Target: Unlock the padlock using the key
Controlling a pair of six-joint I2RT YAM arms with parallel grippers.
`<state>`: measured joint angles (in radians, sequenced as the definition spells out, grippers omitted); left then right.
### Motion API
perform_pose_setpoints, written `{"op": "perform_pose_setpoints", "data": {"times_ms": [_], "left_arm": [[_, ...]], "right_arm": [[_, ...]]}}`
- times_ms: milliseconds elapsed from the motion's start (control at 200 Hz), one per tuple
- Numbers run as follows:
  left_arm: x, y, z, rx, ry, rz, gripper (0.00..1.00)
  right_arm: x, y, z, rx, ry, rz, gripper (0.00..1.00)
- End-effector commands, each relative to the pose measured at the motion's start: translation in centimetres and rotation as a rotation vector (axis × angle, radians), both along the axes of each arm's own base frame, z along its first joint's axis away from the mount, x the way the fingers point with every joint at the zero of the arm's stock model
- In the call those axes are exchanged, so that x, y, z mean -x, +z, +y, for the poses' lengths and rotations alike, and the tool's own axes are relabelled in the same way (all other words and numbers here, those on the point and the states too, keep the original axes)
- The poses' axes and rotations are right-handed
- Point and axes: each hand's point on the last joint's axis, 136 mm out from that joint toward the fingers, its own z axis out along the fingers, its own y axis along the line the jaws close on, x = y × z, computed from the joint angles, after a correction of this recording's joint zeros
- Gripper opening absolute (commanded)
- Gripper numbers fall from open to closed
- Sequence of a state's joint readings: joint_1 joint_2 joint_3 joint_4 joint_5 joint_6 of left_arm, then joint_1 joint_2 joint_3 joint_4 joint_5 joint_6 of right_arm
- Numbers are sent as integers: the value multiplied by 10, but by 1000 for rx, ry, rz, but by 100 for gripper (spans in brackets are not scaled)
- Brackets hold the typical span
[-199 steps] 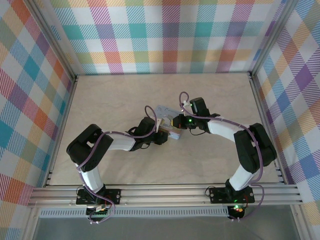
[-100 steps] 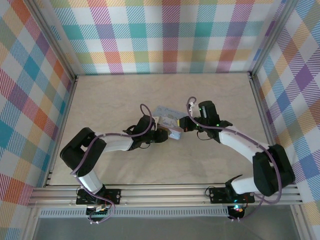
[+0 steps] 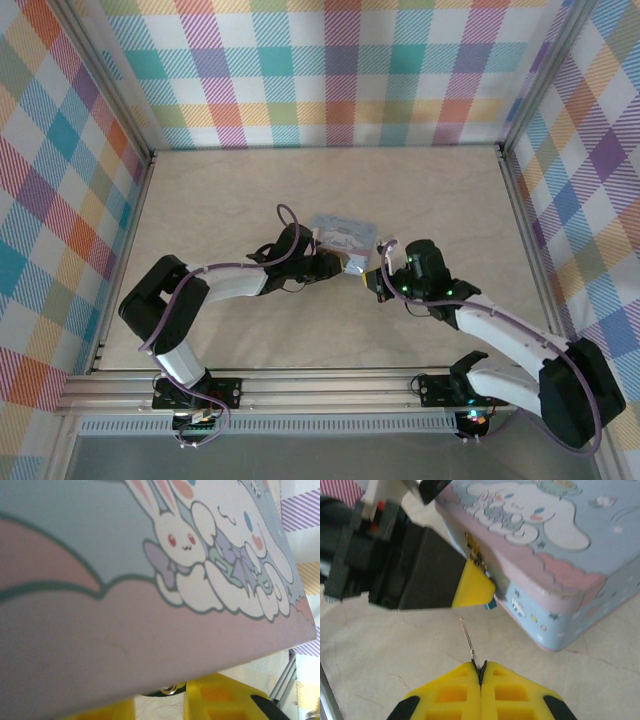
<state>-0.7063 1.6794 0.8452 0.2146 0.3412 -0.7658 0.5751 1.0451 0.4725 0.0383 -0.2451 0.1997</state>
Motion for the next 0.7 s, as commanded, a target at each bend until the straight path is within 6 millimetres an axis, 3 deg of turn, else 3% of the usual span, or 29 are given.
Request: {"op": "perform_pose_setpoints", "data": {"times_ms": [0,230,700], "left_arm": [[-1,40,-15,91,4,-2,8],[0,44,-18,138,44,68,5],[0,50,-20,165,58,96,3]], "right_arm": [[1,1,-1,-1,-9,-68,0],[8,-17,7,16,2,-53,0],[-5,-42,23,13,-20,36,0]]}}
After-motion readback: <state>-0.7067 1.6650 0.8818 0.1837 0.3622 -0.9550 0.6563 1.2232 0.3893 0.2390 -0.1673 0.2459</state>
